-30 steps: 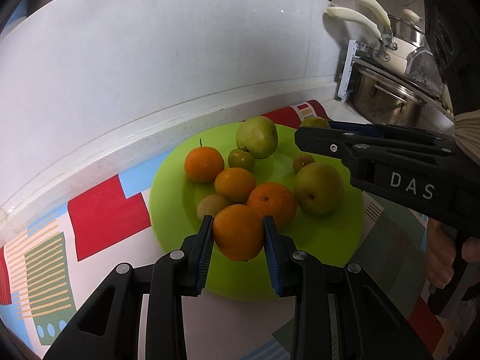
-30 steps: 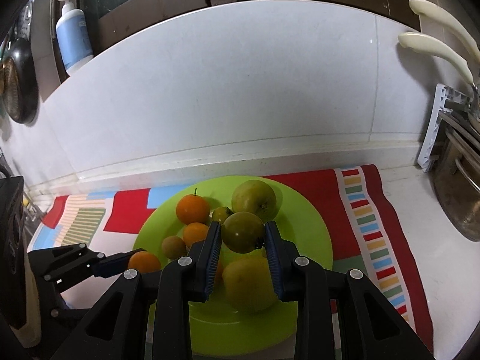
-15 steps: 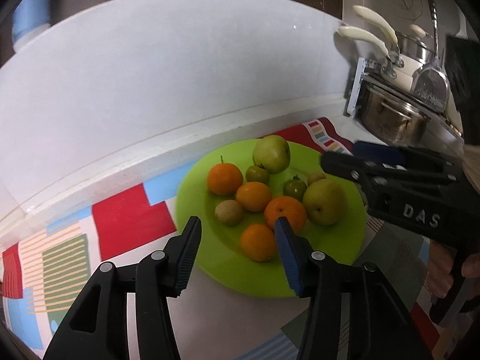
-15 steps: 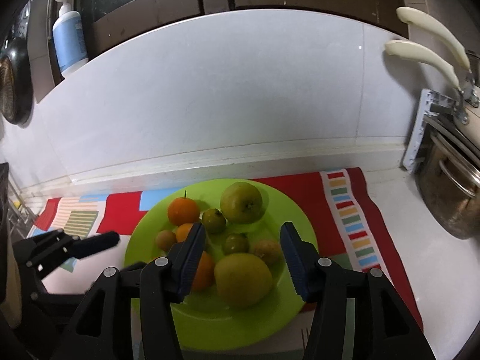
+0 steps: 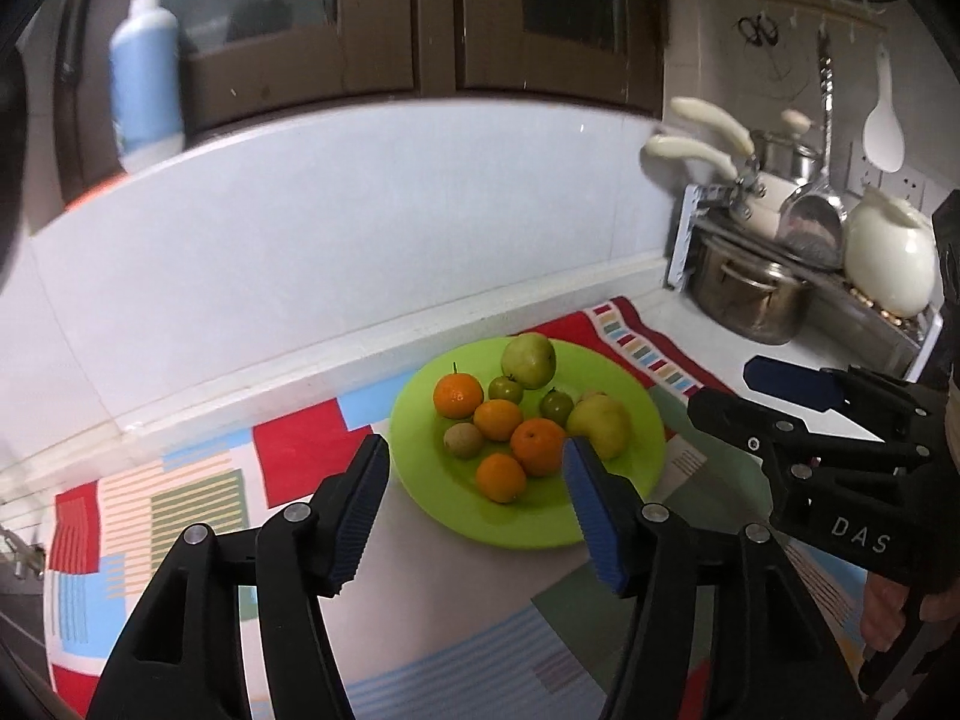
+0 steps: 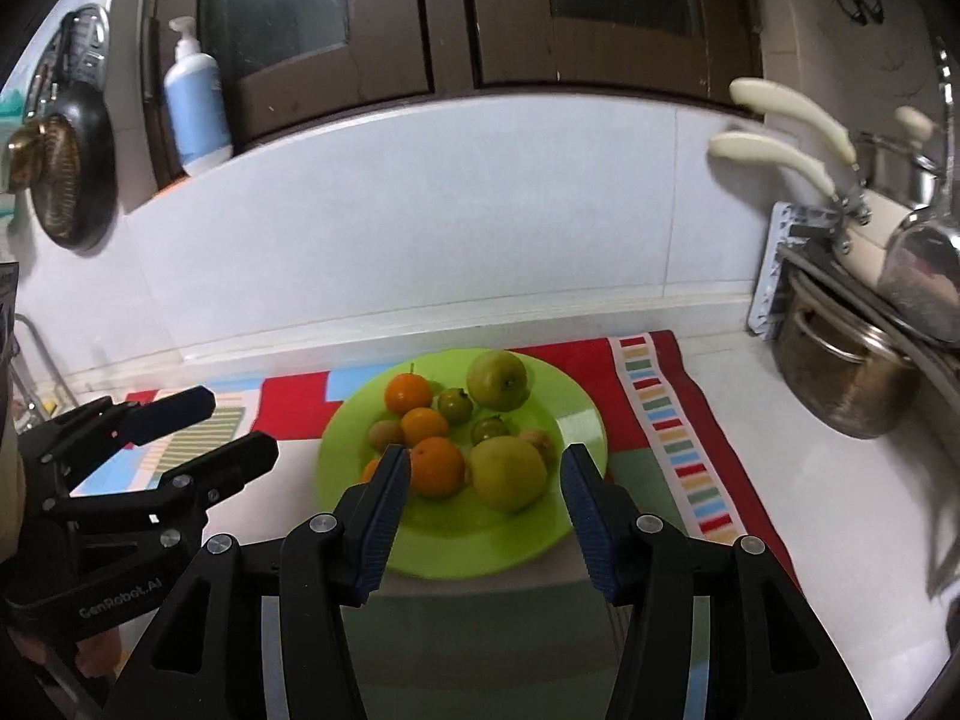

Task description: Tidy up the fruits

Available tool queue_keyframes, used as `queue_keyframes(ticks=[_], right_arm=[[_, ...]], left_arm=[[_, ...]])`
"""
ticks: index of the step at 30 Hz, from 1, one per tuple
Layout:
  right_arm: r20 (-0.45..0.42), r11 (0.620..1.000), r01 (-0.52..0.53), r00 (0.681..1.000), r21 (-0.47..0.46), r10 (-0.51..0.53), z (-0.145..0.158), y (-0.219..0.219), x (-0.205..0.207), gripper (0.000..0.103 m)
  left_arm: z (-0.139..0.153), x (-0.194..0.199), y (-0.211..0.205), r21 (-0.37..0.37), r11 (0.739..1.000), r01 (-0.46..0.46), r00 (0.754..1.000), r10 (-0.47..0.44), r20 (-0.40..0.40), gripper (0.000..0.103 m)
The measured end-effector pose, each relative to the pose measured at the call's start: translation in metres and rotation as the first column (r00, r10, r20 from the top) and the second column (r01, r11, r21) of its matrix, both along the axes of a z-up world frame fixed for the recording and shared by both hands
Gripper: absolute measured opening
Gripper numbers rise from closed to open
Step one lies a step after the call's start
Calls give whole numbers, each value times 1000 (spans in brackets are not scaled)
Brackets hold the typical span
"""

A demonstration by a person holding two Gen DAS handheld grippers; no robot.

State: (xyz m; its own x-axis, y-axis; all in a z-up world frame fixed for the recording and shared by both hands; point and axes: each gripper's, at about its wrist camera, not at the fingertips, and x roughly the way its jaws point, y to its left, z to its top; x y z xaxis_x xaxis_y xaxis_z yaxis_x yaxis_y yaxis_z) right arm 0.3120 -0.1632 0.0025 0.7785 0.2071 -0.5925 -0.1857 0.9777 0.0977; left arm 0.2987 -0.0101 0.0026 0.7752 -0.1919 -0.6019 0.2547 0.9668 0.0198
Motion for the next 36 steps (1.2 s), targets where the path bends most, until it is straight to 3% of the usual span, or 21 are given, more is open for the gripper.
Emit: queue_keyframes(ticks=[4,15,23,36], right_arm=[[18,1000,24,1000,-3,-24,13,1,-29,54],[83,991,136,987,-4,-135,30,5,-115,75],[100,985,173,980,-20,-170,39,2,-171,80],[127,993,107,987,-43,-101,52,-16,-255,81]], left_arm=[[14,-27,6,-13,1000,-11,1000,12,27,69],[36,-99,25,1,999,37,994,-37,99,88],[44,-148,26,-4,1000,16,993,-15,115,93],[55,-242,15,-22,997,-73,989,75,131,98]])
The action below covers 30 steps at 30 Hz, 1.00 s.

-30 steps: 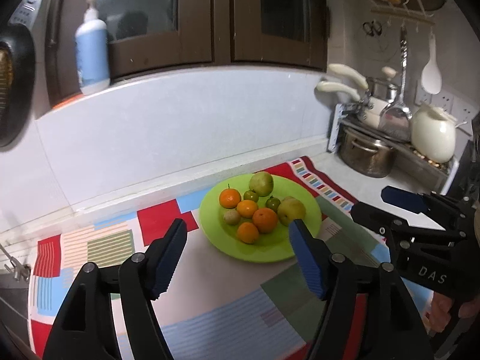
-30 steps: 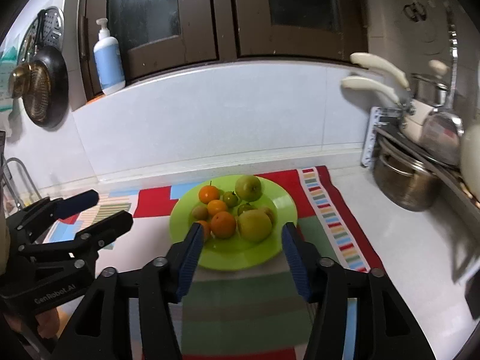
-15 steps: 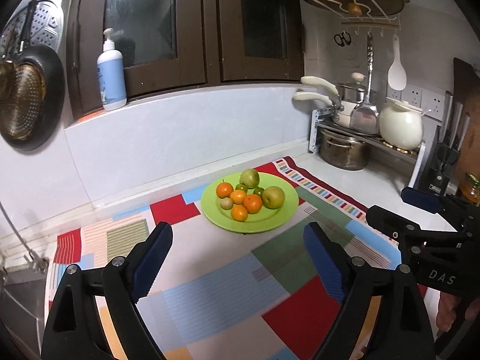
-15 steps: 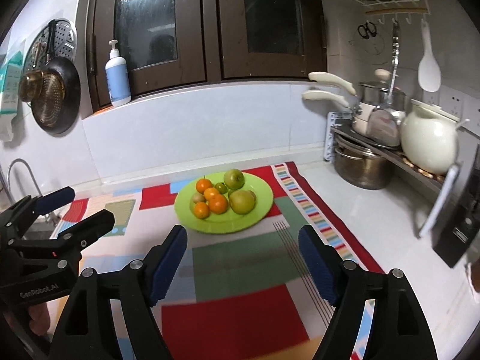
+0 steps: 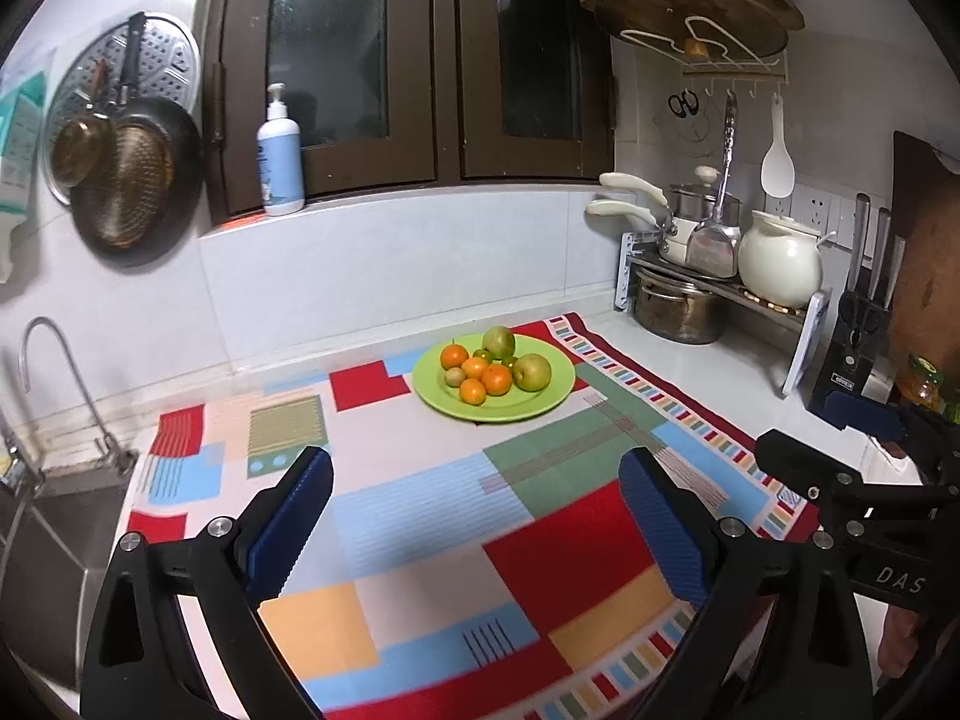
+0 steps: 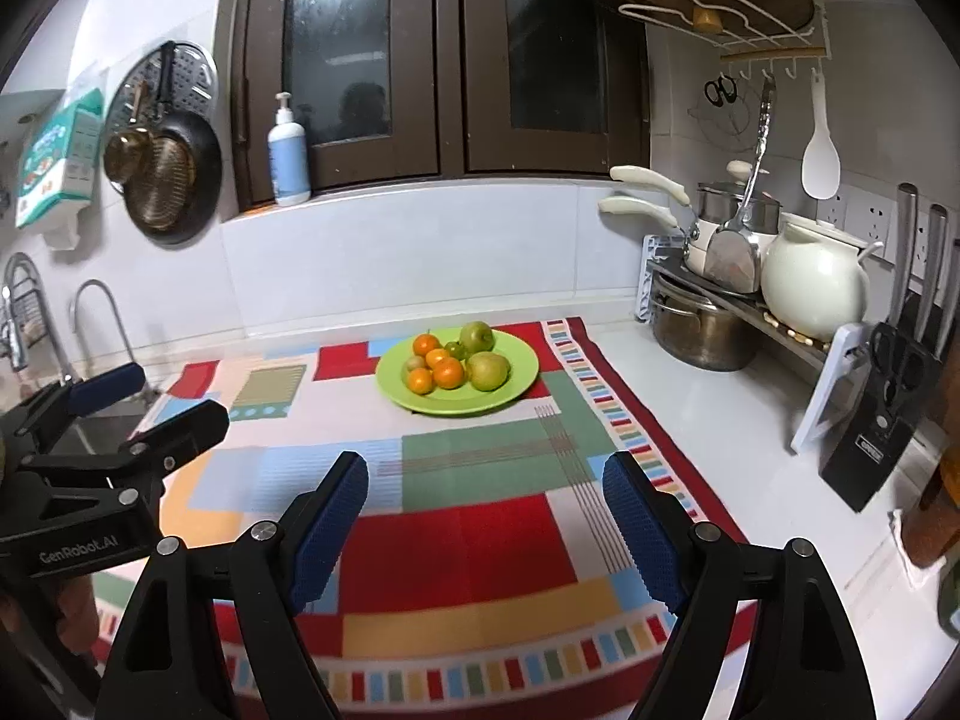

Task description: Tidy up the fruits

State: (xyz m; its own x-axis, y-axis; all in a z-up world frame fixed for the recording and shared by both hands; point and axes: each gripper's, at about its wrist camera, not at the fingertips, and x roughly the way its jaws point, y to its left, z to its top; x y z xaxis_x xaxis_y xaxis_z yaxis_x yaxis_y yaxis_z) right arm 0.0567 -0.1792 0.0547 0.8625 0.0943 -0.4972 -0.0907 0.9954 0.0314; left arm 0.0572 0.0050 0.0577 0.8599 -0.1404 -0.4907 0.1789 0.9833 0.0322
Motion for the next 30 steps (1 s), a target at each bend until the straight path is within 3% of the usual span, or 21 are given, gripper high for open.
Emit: queue_keyframes(ticks=[11,30], right_arm=[[14,999,-27,1000,22,27,5,-9,-54,85],[26,1000,-25,999,17,25,8,-21,-86,85]], left_arm=[[11,-55,-7,20,999,-33,998,32,44,103],[15,-89,-15,17,999,-41,998,40,58,103]])
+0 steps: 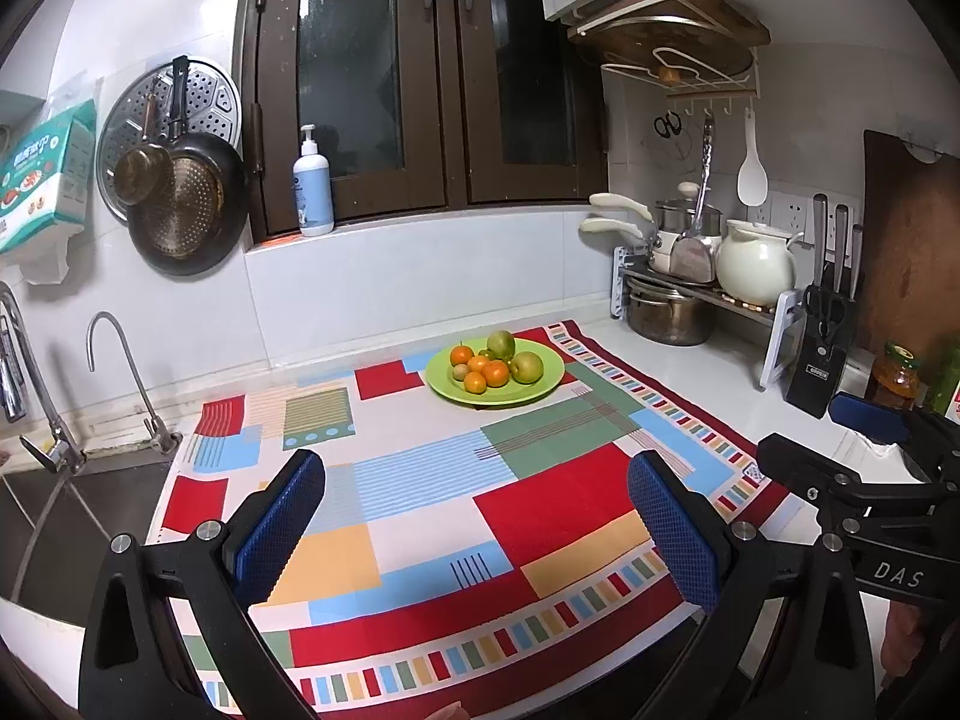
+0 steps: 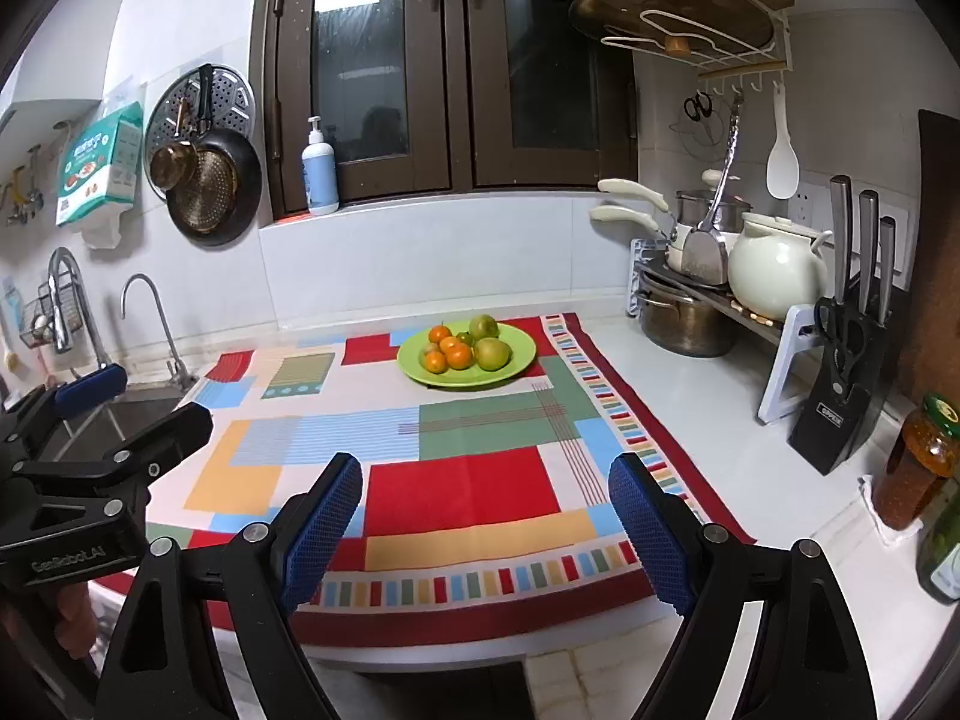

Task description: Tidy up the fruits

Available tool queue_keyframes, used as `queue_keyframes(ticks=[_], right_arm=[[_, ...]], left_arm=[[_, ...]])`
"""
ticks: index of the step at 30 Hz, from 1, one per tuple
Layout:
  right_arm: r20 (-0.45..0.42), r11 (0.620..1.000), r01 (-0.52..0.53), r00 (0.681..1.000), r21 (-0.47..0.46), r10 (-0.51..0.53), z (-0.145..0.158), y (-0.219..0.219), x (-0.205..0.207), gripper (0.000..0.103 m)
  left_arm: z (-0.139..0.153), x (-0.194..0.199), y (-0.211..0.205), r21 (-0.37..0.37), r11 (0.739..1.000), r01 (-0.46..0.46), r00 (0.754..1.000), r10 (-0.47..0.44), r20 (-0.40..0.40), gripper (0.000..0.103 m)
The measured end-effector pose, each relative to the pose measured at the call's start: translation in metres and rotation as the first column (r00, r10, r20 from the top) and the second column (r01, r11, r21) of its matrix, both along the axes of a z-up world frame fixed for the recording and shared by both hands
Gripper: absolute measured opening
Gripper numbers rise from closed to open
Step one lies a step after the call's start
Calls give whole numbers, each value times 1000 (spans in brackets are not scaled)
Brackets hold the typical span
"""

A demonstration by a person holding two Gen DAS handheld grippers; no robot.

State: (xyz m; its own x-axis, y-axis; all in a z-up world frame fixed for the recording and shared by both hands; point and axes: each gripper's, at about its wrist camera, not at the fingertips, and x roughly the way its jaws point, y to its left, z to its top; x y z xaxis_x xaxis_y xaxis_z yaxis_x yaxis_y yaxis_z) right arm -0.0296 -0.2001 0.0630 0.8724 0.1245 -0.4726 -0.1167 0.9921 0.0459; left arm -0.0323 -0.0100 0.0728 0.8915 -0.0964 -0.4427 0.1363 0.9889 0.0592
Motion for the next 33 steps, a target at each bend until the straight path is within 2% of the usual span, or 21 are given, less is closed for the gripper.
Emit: queue_keyframes(ticks=[18,33], right_arm=[[-3,1000,-14,1000,0,14,0,1,-3,85],[-31,1000,-8,999,-10,8,-5,0,6,85]], left_arm=[[0,-4,4,6,1000,-3,1000,3,4,103],[-6,9,2,8,1000,19,999,-19,-29,103]])
